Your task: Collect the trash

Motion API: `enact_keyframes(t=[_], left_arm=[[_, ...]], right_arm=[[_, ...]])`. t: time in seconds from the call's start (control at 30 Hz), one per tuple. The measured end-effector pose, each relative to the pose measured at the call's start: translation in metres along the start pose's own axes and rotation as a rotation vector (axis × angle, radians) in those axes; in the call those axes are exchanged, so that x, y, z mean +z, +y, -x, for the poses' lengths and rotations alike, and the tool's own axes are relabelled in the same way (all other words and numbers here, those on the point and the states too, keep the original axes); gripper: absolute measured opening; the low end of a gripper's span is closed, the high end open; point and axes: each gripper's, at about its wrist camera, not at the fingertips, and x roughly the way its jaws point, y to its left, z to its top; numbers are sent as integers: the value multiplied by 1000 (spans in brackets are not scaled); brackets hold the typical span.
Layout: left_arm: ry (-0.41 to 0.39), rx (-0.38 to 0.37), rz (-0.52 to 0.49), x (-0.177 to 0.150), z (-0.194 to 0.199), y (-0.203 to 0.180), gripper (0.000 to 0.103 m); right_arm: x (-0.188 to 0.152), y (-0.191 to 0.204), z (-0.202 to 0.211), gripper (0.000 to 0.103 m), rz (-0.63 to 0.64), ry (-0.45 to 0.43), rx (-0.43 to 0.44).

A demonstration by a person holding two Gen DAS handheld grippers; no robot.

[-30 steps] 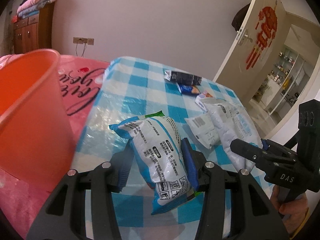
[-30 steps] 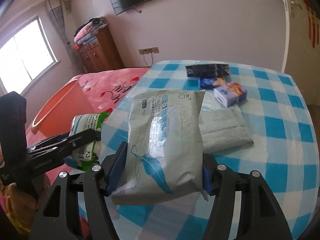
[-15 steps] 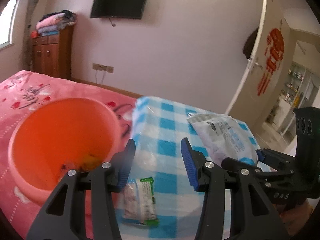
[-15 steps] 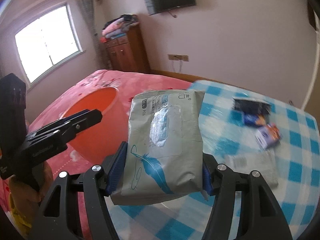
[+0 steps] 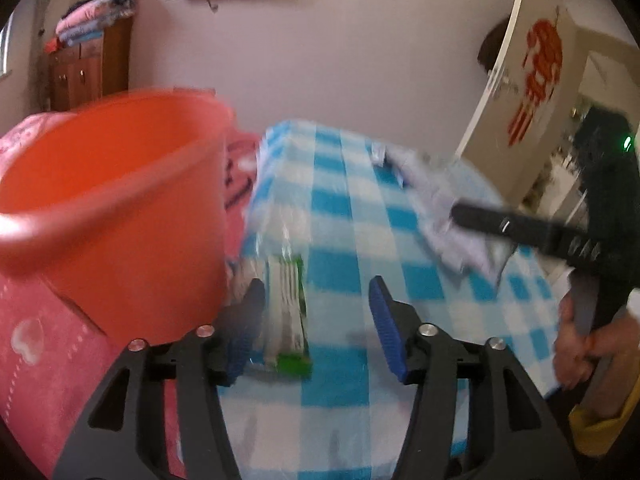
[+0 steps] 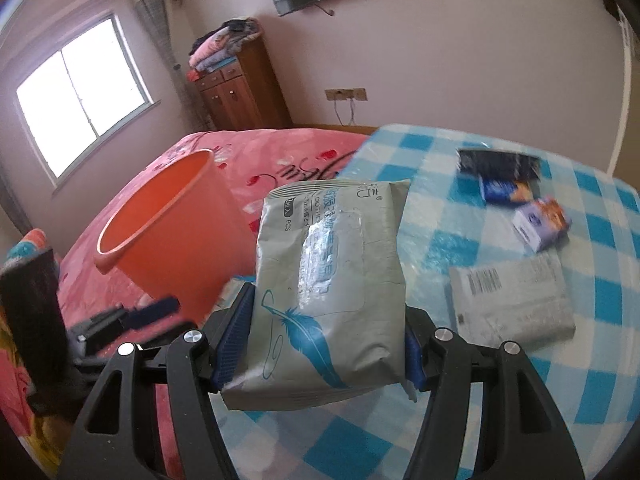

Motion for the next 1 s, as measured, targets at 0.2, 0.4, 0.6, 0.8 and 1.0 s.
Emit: enact_keyframes(t=[0.2, 0.4, 0.6, 0.8, 1.0], left_arm=[[64, 142, -23, -14, -38, 5, 59], [106, 216, -37, -6, -63, 11, 60], [132, 243, -46, -8, -78, 9, 59], [118, 249, -54, -6, -75, 1, 44], [121, 176, -6, -4, -70, 0, 39]], right_arm=[[-17, -19, 0, 64, -27, 10, 6], [-24, -33, 0, 64, -56, 7, 23], [-28, -40, -1, 64, -68, 11, 37], [-32, -44, -5, 64, -81, 24, 46], [-33, -44, -6, 64, -81, 27, 46]])
